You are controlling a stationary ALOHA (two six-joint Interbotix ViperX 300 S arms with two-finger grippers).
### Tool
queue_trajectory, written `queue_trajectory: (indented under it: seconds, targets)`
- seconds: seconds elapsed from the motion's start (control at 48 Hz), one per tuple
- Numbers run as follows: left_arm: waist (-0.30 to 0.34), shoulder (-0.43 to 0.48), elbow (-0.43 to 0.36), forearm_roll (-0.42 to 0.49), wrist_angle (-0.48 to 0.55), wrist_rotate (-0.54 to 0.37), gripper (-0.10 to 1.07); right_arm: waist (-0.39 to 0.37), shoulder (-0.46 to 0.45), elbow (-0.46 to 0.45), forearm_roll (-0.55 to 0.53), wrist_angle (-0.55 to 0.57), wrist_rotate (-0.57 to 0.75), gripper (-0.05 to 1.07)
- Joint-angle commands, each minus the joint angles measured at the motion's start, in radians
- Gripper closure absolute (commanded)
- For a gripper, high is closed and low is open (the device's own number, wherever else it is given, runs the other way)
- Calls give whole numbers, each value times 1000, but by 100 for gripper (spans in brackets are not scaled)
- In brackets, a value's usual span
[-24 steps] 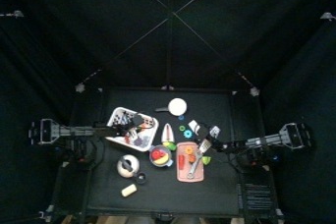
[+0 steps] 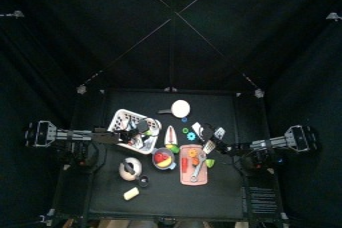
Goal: Place starfruit bottom on plate
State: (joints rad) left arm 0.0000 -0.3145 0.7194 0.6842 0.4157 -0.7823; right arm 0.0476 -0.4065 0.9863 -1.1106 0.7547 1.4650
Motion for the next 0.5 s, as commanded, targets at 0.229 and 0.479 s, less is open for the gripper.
queue_trajectory:
  seconds: [0.229,0.479]
  targets:
    - [-123,252,-215,44,-77,9,28,2,-14,-9,95,140,-12,-1]
    - [-178,425,-388,61,-71,6,29,2,-15,2,100,166,-8,-1]
